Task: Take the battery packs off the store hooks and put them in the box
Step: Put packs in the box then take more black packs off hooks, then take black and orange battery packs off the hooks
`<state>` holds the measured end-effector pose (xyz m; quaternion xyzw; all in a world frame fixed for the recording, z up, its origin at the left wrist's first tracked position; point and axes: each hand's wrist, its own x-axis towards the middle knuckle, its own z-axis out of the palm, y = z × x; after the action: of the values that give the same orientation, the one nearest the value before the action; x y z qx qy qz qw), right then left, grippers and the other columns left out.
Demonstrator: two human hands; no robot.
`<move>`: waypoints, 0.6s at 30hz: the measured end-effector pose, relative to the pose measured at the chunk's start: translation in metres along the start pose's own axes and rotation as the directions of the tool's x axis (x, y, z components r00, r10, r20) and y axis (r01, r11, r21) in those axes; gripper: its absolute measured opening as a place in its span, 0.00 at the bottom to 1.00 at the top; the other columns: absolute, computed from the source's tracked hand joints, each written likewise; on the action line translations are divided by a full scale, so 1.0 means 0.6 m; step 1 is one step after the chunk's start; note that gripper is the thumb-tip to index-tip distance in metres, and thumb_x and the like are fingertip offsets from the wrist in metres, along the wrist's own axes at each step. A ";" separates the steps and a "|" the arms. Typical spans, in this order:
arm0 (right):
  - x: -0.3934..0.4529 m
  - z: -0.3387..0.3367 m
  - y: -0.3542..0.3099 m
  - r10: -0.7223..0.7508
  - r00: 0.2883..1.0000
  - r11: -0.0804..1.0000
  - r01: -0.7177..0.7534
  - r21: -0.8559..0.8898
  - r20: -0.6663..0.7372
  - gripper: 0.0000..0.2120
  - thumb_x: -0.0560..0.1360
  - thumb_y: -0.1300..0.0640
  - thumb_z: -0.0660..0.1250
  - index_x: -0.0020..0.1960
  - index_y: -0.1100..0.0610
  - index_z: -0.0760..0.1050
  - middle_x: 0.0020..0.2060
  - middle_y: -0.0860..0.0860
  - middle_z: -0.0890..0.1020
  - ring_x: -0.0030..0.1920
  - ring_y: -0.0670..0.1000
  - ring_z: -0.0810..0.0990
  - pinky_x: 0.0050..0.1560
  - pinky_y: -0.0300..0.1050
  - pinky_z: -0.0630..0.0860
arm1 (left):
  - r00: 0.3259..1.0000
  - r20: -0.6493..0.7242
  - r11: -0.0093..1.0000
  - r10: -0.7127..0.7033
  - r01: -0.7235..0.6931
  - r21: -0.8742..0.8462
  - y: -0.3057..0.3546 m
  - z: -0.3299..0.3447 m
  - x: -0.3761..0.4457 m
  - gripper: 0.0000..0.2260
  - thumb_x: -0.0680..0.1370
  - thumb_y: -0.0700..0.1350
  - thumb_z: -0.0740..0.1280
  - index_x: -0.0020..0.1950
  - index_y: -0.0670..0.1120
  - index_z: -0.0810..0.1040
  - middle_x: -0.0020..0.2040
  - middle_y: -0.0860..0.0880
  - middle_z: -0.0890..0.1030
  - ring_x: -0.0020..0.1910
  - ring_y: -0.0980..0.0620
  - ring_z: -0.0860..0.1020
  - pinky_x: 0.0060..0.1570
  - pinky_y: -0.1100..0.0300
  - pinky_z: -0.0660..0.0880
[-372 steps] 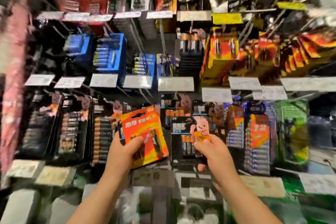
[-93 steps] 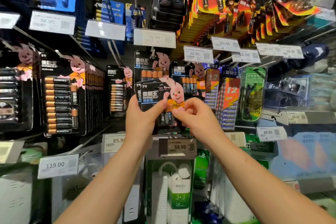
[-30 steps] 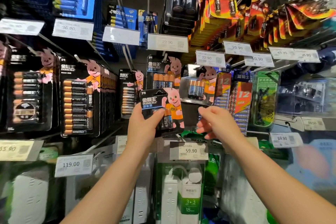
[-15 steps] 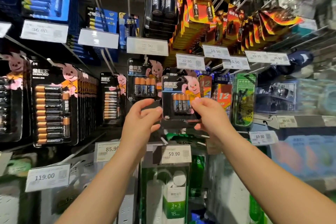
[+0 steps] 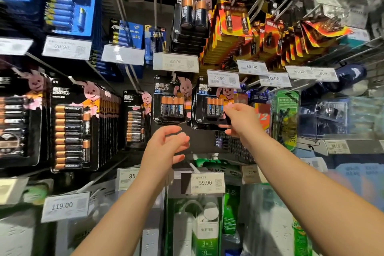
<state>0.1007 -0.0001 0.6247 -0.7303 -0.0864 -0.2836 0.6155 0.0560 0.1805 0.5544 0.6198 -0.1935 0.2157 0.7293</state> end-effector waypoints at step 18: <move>0.009 0.003 0.016 0.107 0.993 0.993 -0.110 0.044 0.051 0.15 0.82 0.54 0.59 0.65 0.60 0.71 0.58 0.54 0.77 0.37 0.50 0.84 0.22 0.37 0.74 | 0.997 0.014 0.996 -0.080 0.080 0.032 -0.016 0.015 -0.013 0.04 0.80 0.43 0.66 0.53 0.50 0.76 0.45 0.51 0.85 0.48 0.51 0.84 0.52 0.53 0.79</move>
<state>0.1104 -0.0017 0.6191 -0.7258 -0.0681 -0.2298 0.6447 0.0545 0.1696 0.5436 0.6401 -0.1706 0.1846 0.7260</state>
